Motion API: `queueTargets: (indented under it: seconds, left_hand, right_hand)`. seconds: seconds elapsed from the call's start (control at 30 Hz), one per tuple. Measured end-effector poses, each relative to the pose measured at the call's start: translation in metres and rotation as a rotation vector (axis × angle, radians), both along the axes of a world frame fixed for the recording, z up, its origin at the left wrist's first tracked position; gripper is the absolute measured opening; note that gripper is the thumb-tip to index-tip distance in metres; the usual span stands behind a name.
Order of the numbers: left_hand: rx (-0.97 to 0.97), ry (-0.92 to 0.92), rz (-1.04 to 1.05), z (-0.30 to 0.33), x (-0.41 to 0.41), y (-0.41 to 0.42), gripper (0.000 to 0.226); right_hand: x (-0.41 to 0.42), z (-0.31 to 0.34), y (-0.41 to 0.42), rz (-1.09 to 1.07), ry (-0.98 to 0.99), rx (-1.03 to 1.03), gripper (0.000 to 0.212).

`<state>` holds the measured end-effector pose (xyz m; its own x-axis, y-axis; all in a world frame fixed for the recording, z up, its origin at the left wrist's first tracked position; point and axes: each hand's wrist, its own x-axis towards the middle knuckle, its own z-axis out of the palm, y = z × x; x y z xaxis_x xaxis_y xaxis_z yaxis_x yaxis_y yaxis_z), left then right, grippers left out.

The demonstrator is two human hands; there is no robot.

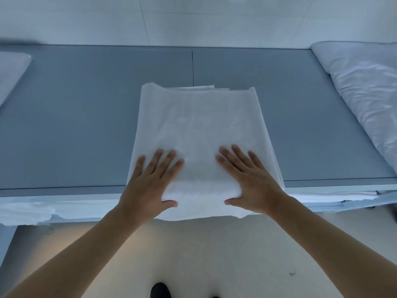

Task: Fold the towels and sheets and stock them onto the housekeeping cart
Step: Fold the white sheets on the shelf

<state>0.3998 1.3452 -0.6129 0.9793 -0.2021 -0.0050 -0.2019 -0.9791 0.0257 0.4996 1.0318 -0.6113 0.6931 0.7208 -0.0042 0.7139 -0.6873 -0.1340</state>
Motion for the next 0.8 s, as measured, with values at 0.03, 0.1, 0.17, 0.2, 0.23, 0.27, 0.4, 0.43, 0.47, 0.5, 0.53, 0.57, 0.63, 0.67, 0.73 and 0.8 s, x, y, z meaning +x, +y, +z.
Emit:
queueTargets:
  seconds: [0.03, 0.1, 0.17, 0.2, 0.23, 0.27, 0.4, 0.43, 0.47, 0.5, 0.53, 0.57, 0.63, 0.67, 0.73, 0.8]
  left_hand:
    - [0.004, -0.014, 0.003, -0.002, -0.001, -0.001, 0.123]
    - [0.003, -0.057, 0.020, -0.005, -0.007, -0.004, 0.121]
    - [-0.010, -0.131, 0.030, -0.007, -0.014, -0.008, 0.114]
    - [-0.013, -0.168, 0.027, -0.008, -0.018, -0.010, 0.111]
    - [-0.012, -0.199, 0.022, -0.007, -0.021, -0.012, 0.109]
    - [-0.011, -0.217, 0.020, -0.006, -0.023, -0.014, 0.108]
    - [-0.032, -0.194, 0.019, 0.005, -0.029, -0.020, 0.108]
    - [-0.035, -0.198, 0.017, 0.009, -0.029, -0.021, 0.104]
    - [-0.040, -0.209, 0.011, 0.014, -0.030, -0.021, 0.098]
    - [-0.048, -0.221, -0.001, 0.019, -0.030, -0.021, 0.092]
    - [-0.056, -0.227, -0.015, 0.025, -0.031, -0.021, 0.085]
    - [-0.063, -0.220, -0.020, 0.032, -0.030, -0.020, 0.080]
    - [-0.095, -0.186, 0.008, 0.049, -0.027, -0.016, 0.074]
    - [-0.114, -0.179, 0.028, 0.060, -0.024, -0.013, 0.071]
    - [-0.136, -0.190, 0.069, 0.086, -0.012, -0.007, 0.065]
    - [-0.133, -0.235, 0.122, 0.122, 0.010, -0.001, 0.057]
  right_hand:
    - [0.001, -0.001, 0.000, 0.010, -0.012, -0.001, 0.134]
    - [-0.001, -0.002, 0.000, 0.031, -0.038, 0.002, 0.131]
    - [-0.004, -0.003, -0.001, 0.054, -0.067, 0.003, 0.126]
    - [-0.007, -0.003, -0.002, 0.066, -0.083, 0.000, 0.123]
    - [-0.010, -0.003, -0.003, 0.077, -0.100, 0.002, 0.120]
    - [-0.013, -0.003, -0.004, 0.084, -0.117, 0.011, 0.117]
    - [-0.028, -0.001, -0.006, 0.079, -0.181, 0.078, 0.103]
    - [-0.032, 0.002, -0.005, 0.072, -0.189, 0.082, 0.101]
    - [-0.035, 0.005, -0.004, 0.063, -0.187, 0.081, 0.098]
    - [-0.038, 0.009, -0.003, 0.057, -0.186, 0.085, 0.093]
    - [-0.041, 0.014, -0.002, 0.055, -0.186, 0.097, 0.087]
    - [-0.043, 0.019, -0.002, 0.054, -0.182, 0.115, 0.079]
    - [-0.042, 0.033, 0.000, 0.043, -0.154, 0.126, 0.069]
    - [-0.039, 0.044, 0.003, 0.026, -0.141, 0.114, 0.067]
    - [-0.026, 0.072, 0.012, -0.007, -0.149, 0.089, 0.062]
    - [-0.003, 0.110, 0.026, -0.044, -0.209, 0.086, 0.057]
